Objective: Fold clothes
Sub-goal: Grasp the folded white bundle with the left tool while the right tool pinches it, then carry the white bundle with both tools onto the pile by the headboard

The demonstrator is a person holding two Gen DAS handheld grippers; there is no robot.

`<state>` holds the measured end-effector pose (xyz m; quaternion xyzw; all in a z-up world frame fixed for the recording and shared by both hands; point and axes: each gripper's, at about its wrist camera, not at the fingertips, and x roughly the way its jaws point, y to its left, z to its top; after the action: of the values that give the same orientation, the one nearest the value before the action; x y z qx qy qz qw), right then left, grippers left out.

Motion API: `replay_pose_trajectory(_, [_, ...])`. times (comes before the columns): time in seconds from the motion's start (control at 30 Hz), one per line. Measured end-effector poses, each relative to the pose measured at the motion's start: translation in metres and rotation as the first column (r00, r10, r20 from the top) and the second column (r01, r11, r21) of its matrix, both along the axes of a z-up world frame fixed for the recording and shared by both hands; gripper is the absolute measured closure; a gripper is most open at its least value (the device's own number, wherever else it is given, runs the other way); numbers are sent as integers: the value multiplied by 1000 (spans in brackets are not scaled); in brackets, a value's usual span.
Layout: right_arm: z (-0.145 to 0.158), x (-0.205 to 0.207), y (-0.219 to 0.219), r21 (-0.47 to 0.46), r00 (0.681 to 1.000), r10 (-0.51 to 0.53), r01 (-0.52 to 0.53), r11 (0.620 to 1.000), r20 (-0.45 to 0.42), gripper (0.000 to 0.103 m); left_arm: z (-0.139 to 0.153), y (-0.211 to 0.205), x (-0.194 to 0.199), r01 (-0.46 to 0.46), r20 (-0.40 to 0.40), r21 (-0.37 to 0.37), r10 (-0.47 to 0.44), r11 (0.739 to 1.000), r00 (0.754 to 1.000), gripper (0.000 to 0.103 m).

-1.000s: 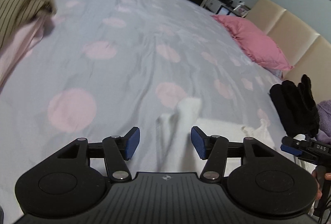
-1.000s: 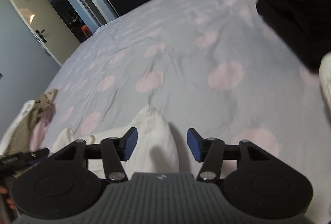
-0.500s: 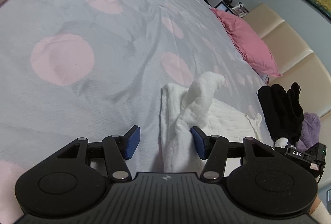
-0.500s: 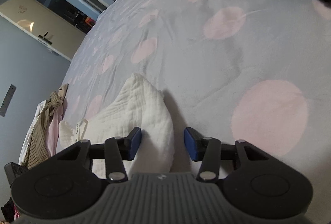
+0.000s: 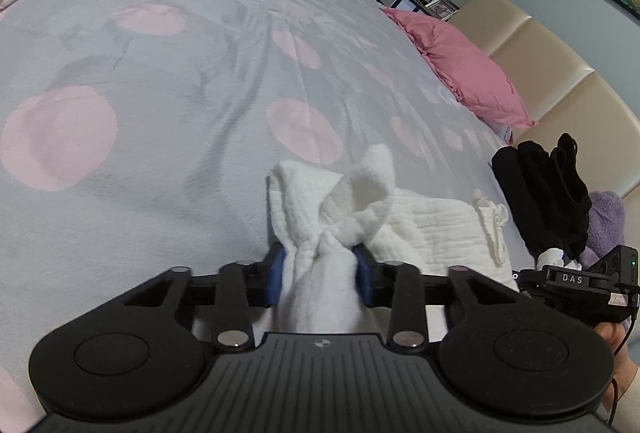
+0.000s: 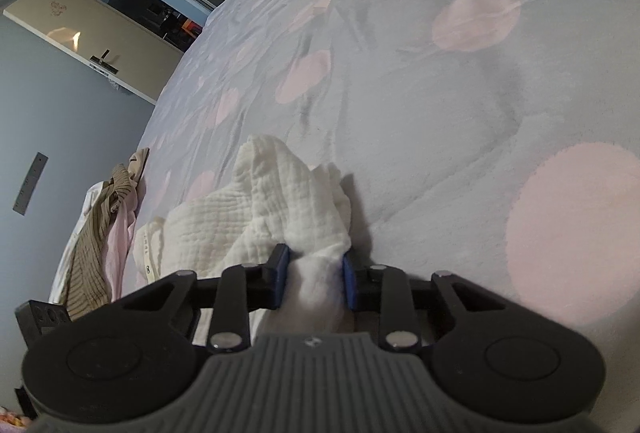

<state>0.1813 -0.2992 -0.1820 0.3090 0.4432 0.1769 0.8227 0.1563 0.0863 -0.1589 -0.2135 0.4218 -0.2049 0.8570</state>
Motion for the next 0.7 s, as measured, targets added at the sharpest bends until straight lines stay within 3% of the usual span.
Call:
replay_pose_trajectory(0.17, [17,-6,2,-23,999,-4,5,1000,48,82,16,-6,-11,-4,52,43,2,999,999,83])
replay_pose_trajectory(0.43, [57,-26,3,-56,991,0,8,998,137,85,52,-12,-32,-5,156,66,-6,998,988,85])
replay_pose_trajectory(0.7, [110,-59,-8,-37,962,-32,44,998,272,88,103,-21,-62,2,326,75,-27,997,945,86])
